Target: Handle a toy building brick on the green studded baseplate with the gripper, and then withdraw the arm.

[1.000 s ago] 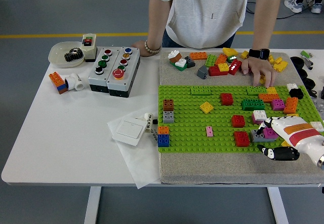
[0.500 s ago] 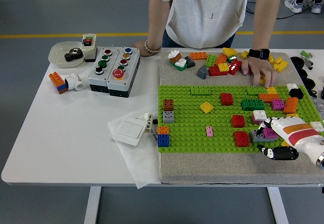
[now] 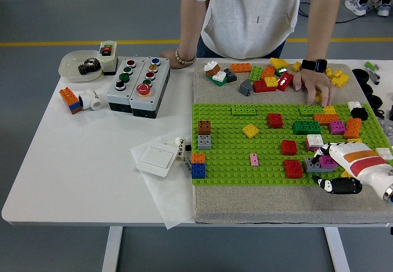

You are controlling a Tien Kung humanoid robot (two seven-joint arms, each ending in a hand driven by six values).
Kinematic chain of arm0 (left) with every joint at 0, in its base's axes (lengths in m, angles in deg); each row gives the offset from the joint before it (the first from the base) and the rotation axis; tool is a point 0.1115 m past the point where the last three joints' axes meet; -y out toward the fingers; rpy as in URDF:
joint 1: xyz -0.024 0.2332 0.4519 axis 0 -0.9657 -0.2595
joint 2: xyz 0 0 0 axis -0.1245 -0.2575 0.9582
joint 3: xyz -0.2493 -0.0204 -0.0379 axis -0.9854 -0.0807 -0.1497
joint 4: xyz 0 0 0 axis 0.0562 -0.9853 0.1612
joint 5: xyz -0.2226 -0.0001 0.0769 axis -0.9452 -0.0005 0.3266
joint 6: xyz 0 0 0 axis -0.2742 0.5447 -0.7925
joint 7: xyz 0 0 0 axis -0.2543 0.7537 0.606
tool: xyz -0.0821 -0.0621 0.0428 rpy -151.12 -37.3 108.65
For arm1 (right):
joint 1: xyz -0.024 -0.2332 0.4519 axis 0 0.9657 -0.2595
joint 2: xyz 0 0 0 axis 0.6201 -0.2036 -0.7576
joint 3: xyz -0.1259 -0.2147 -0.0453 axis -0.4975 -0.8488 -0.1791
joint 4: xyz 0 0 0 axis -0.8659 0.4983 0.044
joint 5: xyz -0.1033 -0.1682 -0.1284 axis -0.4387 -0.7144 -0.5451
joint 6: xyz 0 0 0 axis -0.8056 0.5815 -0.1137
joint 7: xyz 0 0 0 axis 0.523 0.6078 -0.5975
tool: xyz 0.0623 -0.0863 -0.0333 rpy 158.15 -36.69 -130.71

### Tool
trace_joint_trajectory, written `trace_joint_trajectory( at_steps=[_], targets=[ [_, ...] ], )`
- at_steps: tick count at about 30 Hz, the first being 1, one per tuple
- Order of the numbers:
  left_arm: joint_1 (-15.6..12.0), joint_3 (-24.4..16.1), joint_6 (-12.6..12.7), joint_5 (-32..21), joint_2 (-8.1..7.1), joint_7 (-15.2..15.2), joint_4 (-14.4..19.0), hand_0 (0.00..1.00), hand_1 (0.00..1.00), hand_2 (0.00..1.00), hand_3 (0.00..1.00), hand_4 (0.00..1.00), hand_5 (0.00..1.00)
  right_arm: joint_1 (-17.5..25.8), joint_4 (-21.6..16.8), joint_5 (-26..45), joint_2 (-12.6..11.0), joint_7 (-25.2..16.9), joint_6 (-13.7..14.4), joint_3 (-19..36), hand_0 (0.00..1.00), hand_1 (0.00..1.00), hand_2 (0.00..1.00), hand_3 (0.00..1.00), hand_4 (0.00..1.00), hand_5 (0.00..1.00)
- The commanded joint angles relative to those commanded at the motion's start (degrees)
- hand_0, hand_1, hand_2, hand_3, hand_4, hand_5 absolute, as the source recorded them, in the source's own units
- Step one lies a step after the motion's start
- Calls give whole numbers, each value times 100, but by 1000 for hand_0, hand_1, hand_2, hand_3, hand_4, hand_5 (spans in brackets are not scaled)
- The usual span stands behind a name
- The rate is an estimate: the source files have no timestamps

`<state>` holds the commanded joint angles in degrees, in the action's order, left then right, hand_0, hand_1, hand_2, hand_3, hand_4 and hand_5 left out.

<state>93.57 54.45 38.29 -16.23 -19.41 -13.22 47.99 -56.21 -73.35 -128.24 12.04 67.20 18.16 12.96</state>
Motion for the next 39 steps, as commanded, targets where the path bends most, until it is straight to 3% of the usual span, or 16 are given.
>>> trace_joint_trajectory(
  at_steps=[20, 39],
  targets=[
    [10, 19, 4, -36, -7, -11, -2, 731, 747, 771, 600, 620, 645, 5, -28, 60, 7, 10, -103, 33, 691, 686, 730, 577, 701, 313],
    [-28, -15, -8, 22, 5, 11, -2, 731, 747, 771, 598, 618, 645, 122, -223, 0, -23, 44, 117, 249, 692, 685, 727, 576, 701, 315]
  ],
)
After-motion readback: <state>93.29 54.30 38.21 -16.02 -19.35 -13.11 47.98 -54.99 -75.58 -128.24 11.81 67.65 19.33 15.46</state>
